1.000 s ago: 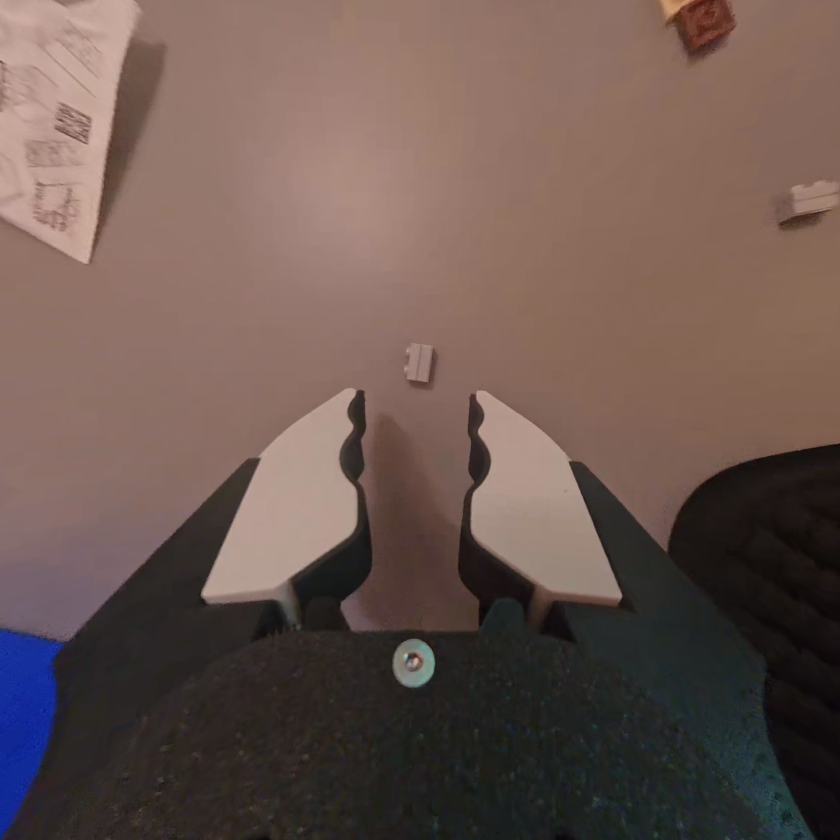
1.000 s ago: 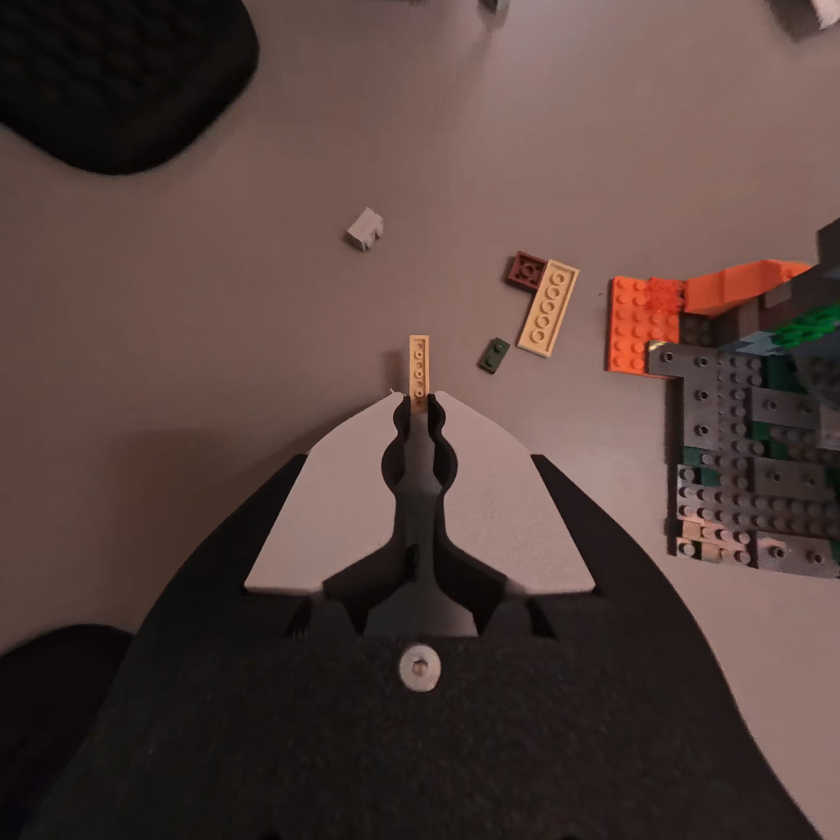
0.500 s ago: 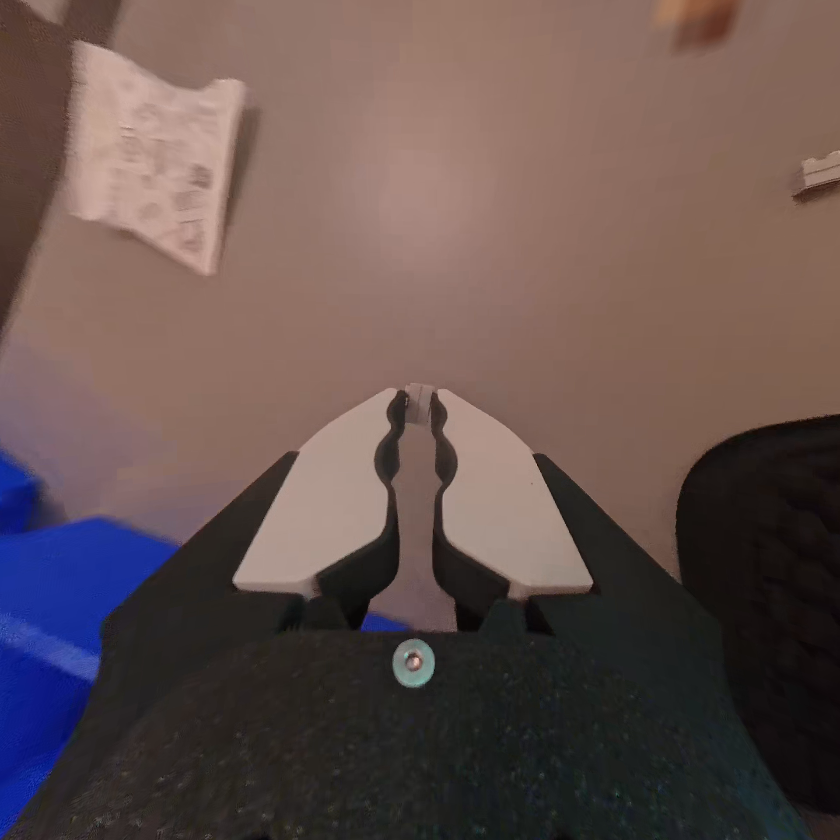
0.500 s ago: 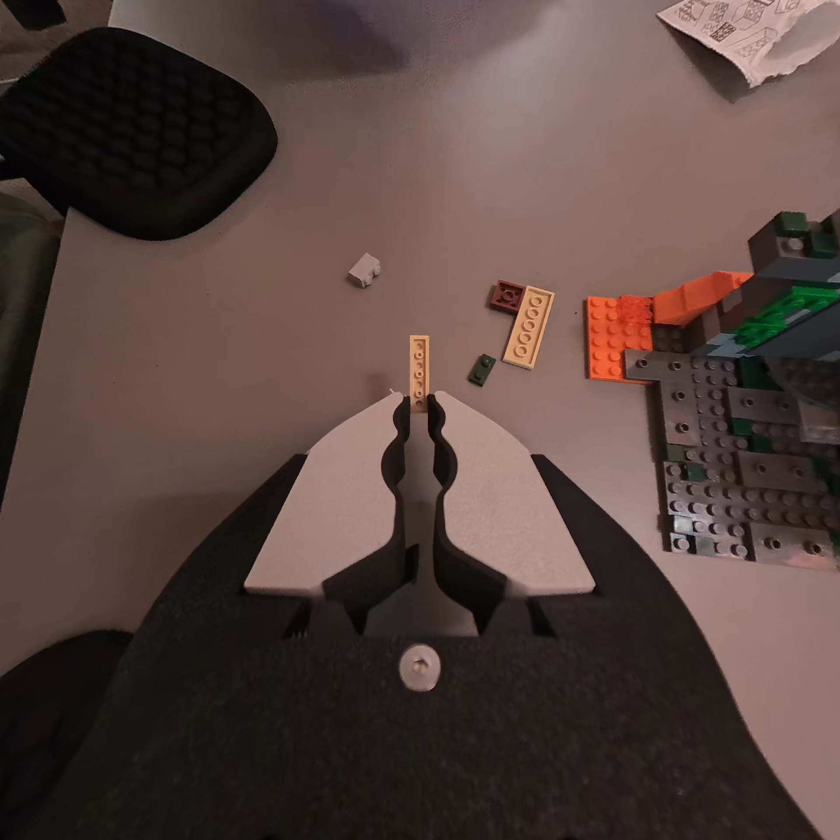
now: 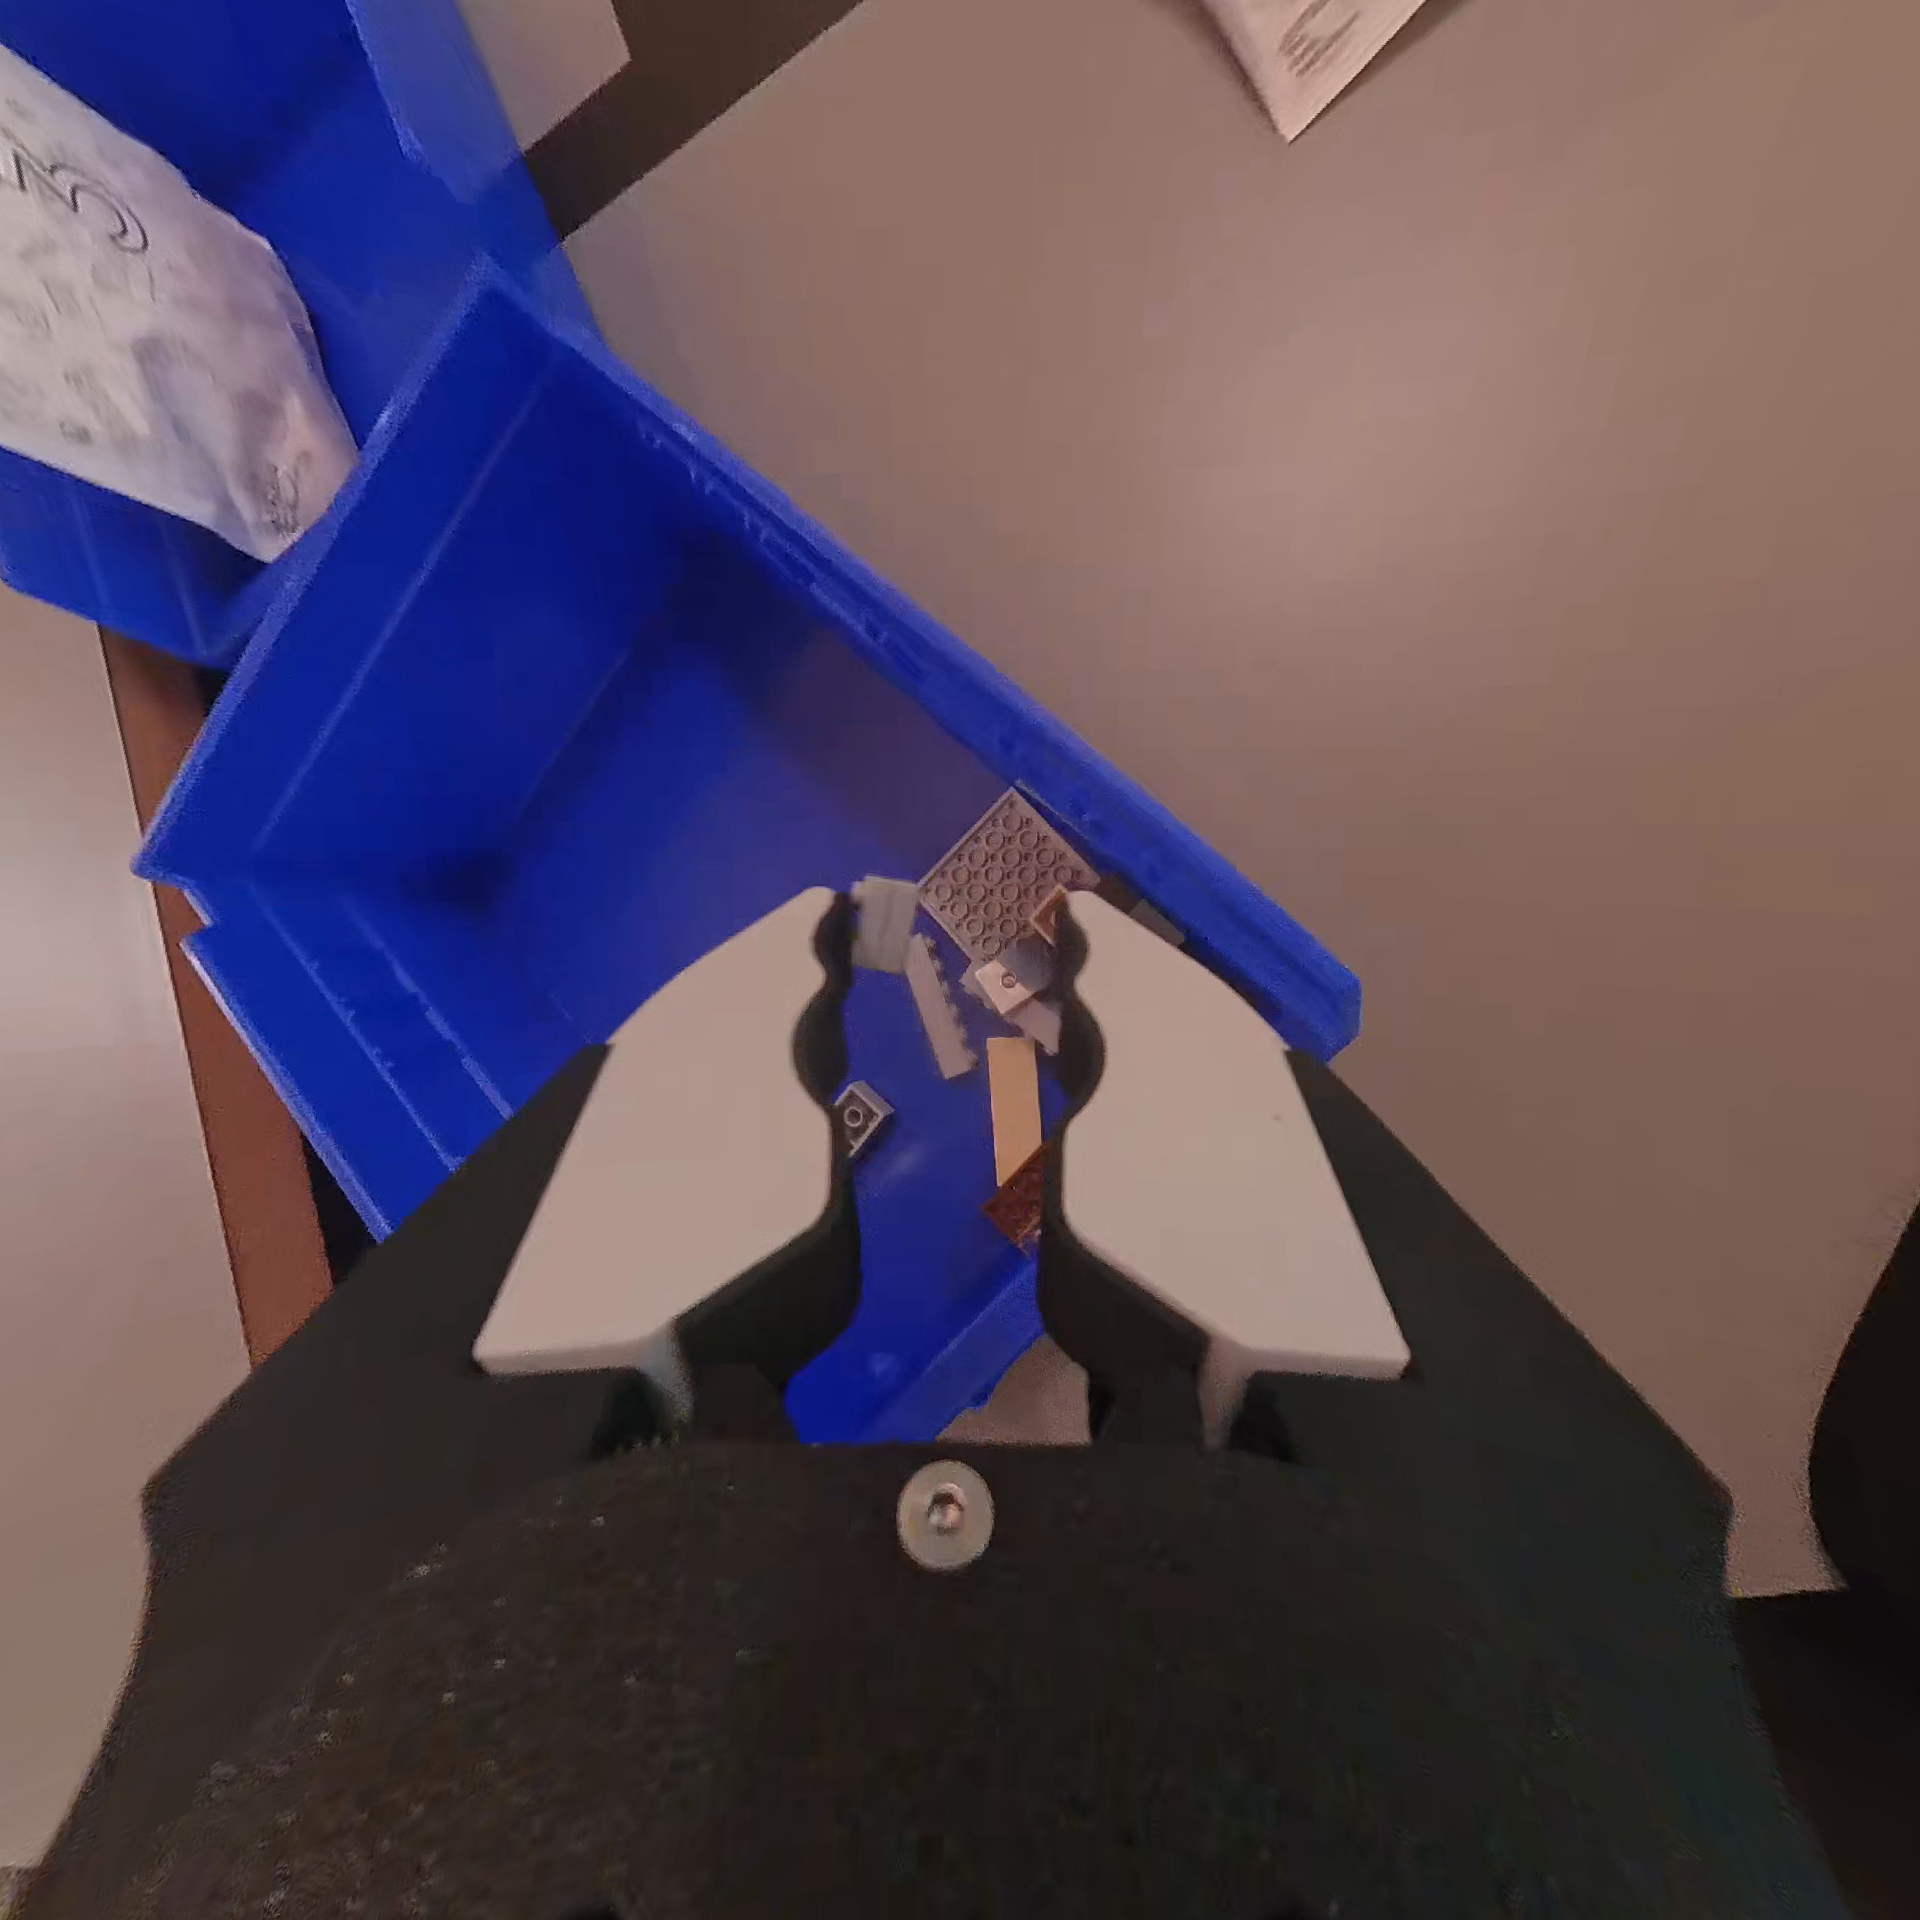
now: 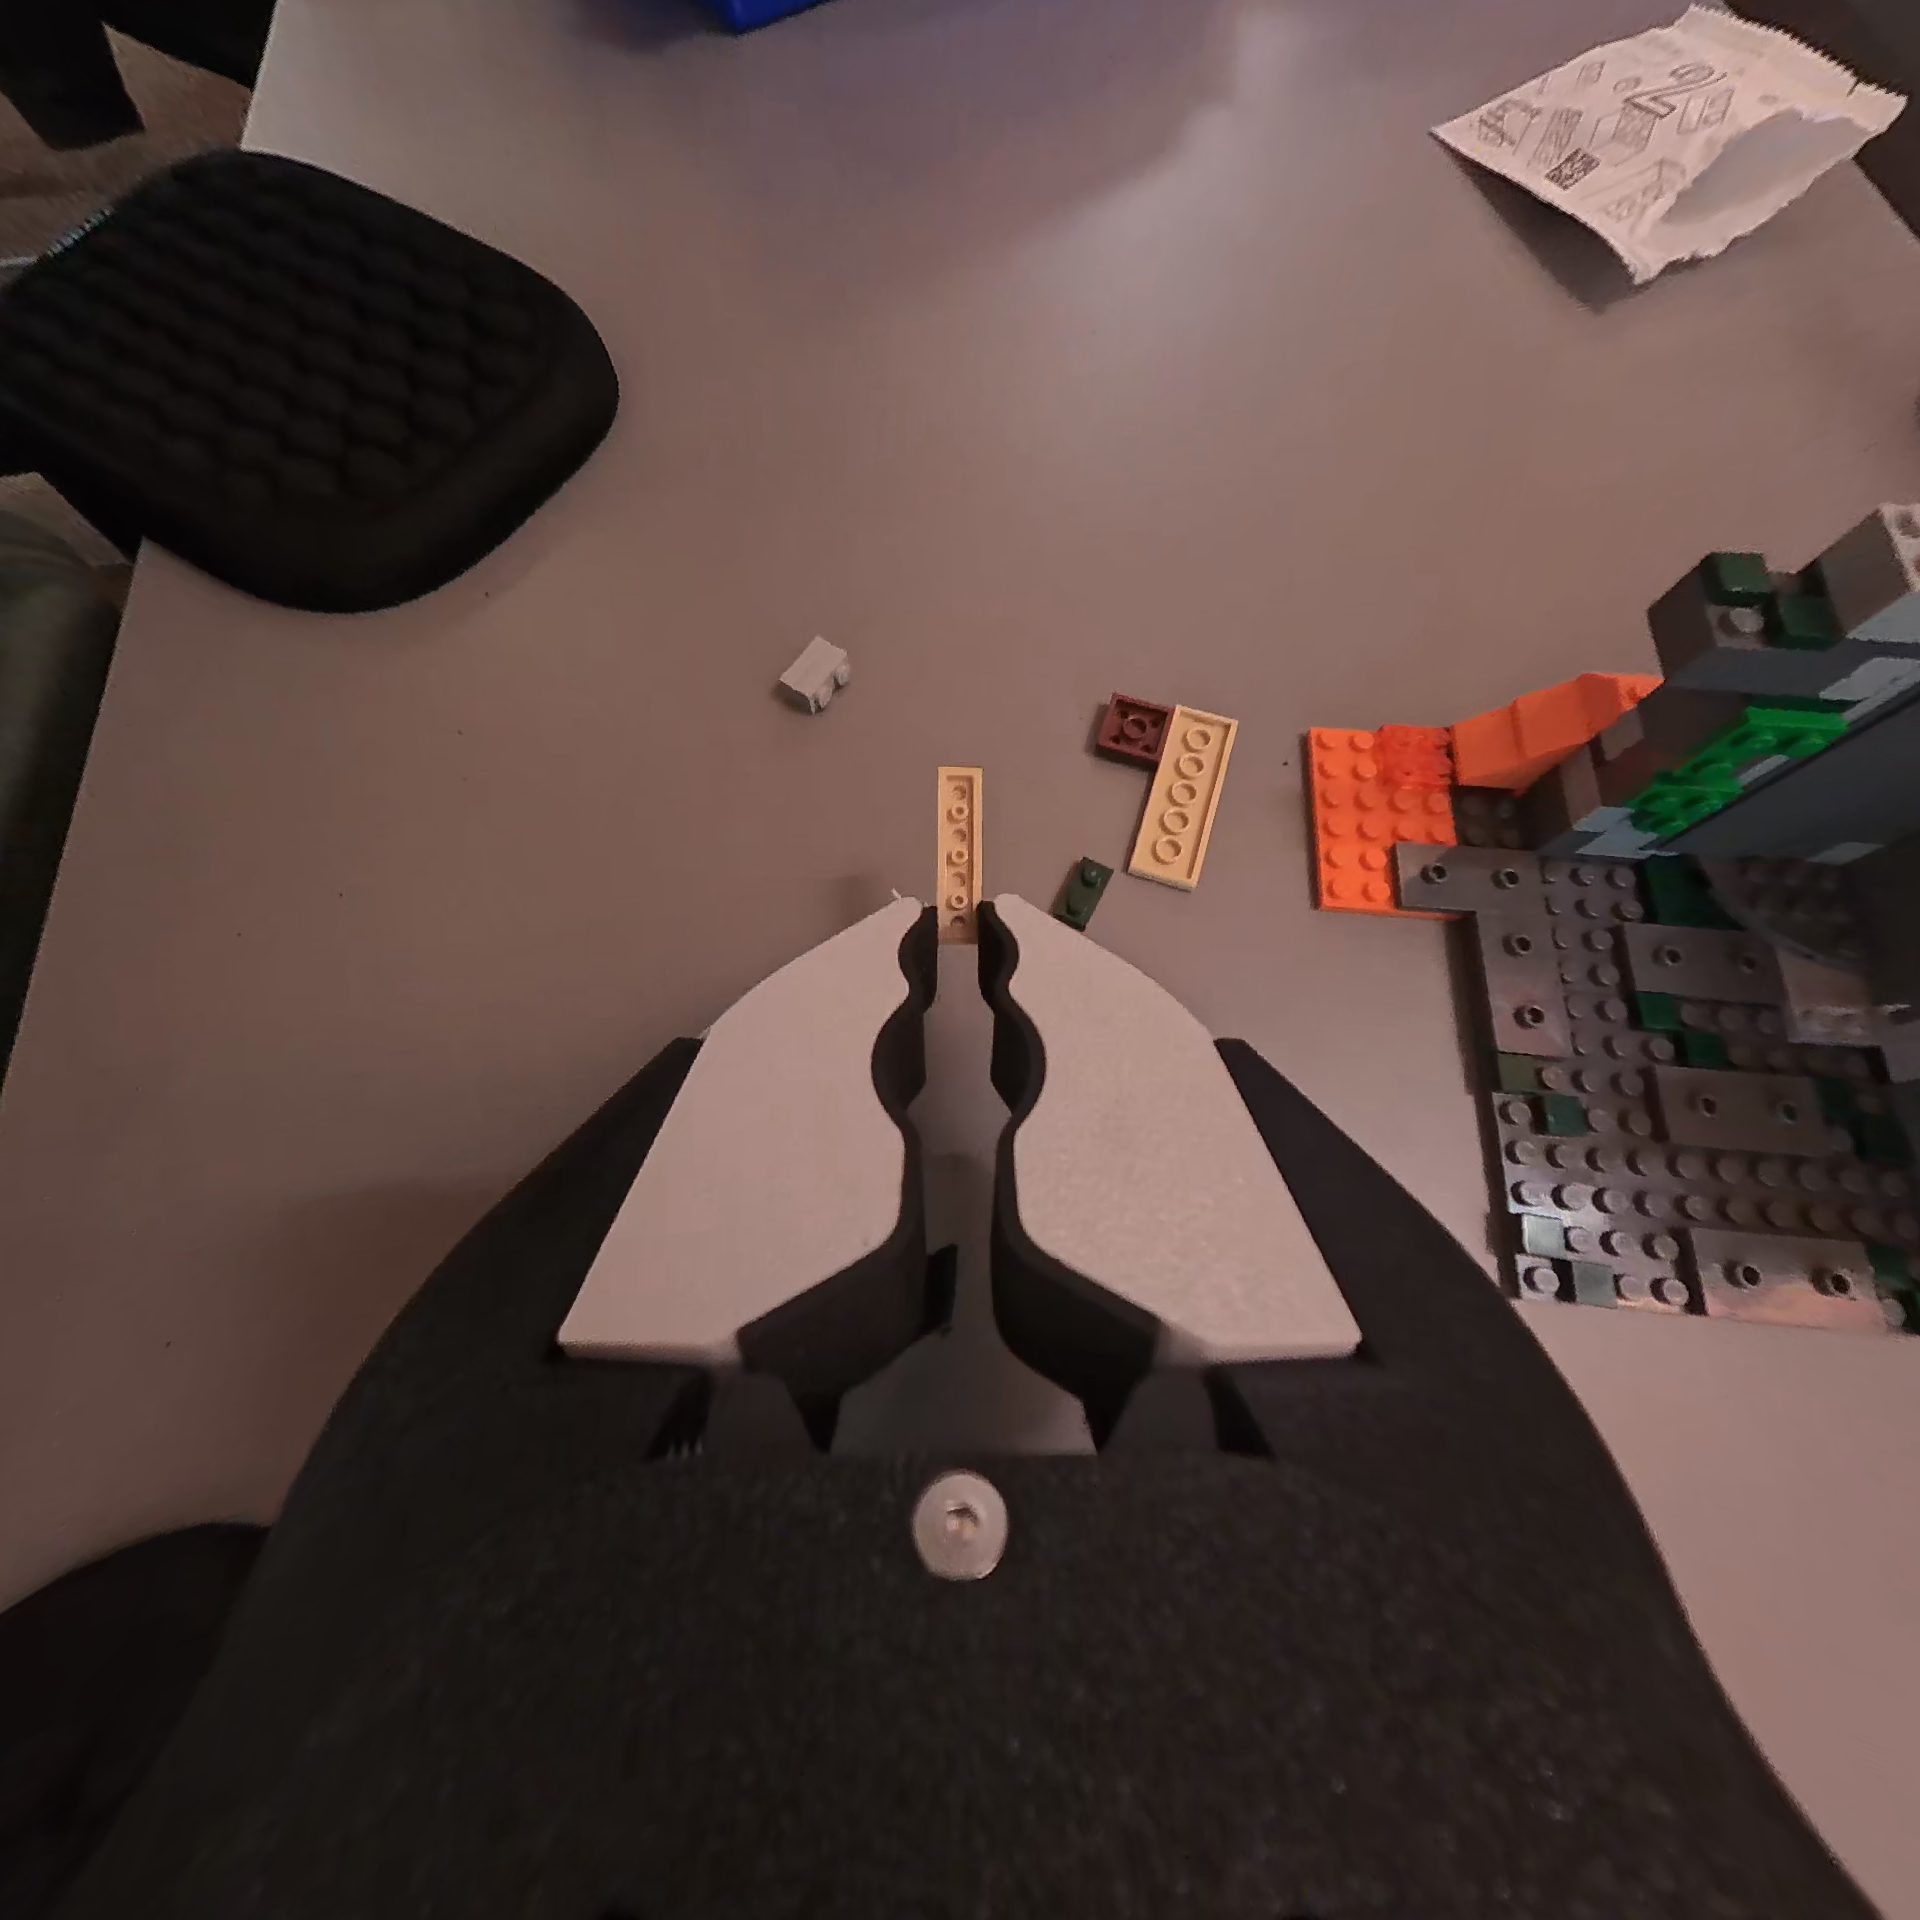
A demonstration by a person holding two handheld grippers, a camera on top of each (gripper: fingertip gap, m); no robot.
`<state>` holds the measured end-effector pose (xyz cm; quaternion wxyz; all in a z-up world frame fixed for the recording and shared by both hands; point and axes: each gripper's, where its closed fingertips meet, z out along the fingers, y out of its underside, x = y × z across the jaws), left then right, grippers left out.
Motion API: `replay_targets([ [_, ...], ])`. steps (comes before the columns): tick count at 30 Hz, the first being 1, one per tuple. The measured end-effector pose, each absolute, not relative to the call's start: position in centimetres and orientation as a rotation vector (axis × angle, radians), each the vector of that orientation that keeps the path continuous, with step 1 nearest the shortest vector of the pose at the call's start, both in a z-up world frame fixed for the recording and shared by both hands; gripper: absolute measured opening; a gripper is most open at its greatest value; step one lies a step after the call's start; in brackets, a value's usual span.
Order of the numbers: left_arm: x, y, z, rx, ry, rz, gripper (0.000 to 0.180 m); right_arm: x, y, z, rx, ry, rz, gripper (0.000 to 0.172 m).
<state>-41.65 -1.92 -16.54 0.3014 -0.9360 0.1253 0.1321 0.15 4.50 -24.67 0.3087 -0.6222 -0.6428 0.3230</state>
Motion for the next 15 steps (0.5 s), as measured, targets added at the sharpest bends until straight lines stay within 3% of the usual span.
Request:
replay_targets([
  [1, -41.7, -2.0, -16.9, -2.478, 0.323, 0.359, 0.043, 0.1, 4.5, -24.6, -1.649, -1.693, 0.860, 0.007],
  [3, -41.1, -1.9, -17.2, -2.451, 0.331, 0.351, 0.055, 0.0, 4.4, -24.7, -1.656, -1.693, 0.865, 0.007],
  [6, -38.8, -1.5, -17.2, -2.385, 0.390, 0.295, 0.059, -0.2, 4.2, -25.0, -1.659, -1.708, 0.860, 0.007],
  [15, -36.8, -2.8, -17.5, -2.378, 0.365, 0.225, 0.051, -0.3, 3.6, -25.6, -1.662, -1.742, 0.859, 0.007],
])
